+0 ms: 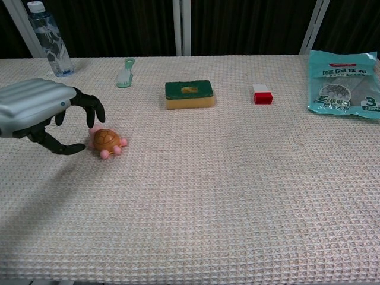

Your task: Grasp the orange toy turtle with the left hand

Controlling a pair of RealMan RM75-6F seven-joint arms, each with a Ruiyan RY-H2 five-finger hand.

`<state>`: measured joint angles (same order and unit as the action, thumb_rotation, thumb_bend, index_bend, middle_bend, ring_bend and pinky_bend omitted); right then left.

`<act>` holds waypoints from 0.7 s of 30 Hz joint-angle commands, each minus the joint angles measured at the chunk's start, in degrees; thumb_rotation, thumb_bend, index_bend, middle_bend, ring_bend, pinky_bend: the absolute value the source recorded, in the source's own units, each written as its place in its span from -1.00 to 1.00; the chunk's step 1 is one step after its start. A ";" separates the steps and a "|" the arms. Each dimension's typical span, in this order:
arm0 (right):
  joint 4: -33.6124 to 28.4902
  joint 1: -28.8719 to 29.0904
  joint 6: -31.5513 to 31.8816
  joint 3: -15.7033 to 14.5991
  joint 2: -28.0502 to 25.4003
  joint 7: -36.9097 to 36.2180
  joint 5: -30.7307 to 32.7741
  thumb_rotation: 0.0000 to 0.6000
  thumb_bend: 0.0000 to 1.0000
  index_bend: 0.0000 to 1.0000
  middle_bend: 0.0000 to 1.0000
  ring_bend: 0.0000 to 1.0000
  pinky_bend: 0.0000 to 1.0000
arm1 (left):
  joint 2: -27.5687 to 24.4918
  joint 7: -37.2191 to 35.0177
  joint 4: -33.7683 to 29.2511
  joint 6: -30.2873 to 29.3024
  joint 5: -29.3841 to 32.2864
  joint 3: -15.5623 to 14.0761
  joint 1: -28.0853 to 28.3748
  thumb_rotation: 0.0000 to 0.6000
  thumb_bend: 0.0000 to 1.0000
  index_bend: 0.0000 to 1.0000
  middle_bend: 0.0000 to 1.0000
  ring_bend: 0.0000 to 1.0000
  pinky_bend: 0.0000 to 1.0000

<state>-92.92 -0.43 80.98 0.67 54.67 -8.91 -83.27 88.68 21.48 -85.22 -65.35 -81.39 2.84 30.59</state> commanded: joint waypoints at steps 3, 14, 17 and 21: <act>-0.09 0.16 -0.49 -0.07 -0.03 0.11 0.17 1.00 -0.79 -1.00 -1.00 -1.00 -1.00 | 1.96 -2.60 4.51 -2.11 -3.82 -0.31 0.30 1.00 -0.48 -0.30 -0.46 -0.81 -0.28; -0.07 0.34 -1.21 -0.09 -0.30 0.01 0.68 1.00 -0.79 -1.00 -1.00 -1.00 -1.00 | 5.02 -1.86 11.36 0.98 -4.96 -1.04 2.32 1.00 -0.48 -0.27 -0.41 -0.92 -0.50; 0.04 0.40 -1.37 -0.04 -0.30 -0.10 0.87 1.00 -0.79 -1.00 -1.00 -1.00 -1.00 | 5.17 -2.05 11.80 1.48 -5.02 -1.06 2.66 1.00 -0.48 -0.26 -0.40 -0.92 -0.50; 0.19 0.49 -1.72 -0.07 -0.22 -0.20 1.01 1.00 -0.78 -1.00 -1.00 -1.00 -1.00 | 5.74 -2.34 12.81 2.07 -5.44 -1.20 3.21 1.00 -0.47 -0.23 -0.34 -0.92 -0.49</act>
<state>-92.73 0.06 79.27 0.60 54.44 -9.11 -82.27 94.20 19.27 -72.72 -63.43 -86.71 1.68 33.64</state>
